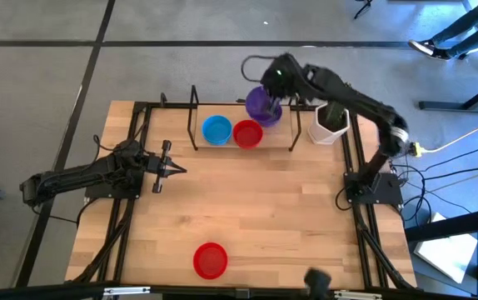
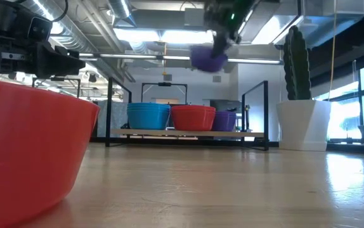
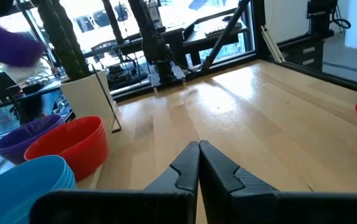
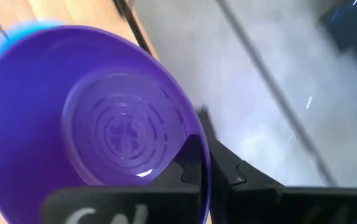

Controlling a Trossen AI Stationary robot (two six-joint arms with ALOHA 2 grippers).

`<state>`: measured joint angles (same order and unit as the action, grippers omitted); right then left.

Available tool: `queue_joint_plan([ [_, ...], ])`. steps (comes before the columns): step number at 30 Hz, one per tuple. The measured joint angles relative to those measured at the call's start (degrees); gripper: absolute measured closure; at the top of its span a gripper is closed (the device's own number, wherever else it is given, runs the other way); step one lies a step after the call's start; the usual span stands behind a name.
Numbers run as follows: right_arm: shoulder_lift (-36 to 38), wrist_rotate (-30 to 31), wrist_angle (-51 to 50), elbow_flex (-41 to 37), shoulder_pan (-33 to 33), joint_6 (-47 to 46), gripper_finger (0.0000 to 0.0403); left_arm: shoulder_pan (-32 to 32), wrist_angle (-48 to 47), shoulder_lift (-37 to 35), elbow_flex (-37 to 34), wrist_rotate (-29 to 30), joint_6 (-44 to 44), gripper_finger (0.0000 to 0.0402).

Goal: Pick & Place Mini bowls
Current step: Stack the purple bowl on the purple bowl on the shelf

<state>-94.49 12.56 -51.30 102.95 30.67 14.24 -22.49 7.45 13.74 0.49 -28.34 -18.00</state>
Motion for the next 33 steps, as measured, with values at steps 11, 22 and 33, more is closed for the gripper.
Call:
queue_joint_plan([
  [11,-14.9,-6.1,-8.8,8.0,8.6,-3.4,0.0397,0.0,0.0,0.0,0.0,0.0,-0.2,0.0396],
  [22,-18.0,-6.1,-9.0,7.9,10.3,-5.1,0.0398,0.0,0.0,0.0,0.0,0.0,0.2,0.0396],
  [33,-18.0,-4.4,-8.8,3.6,10.9,-6.0,0.0397,0.0,0.0,0.0,0.0,0.0,0.3,0.0396],
])
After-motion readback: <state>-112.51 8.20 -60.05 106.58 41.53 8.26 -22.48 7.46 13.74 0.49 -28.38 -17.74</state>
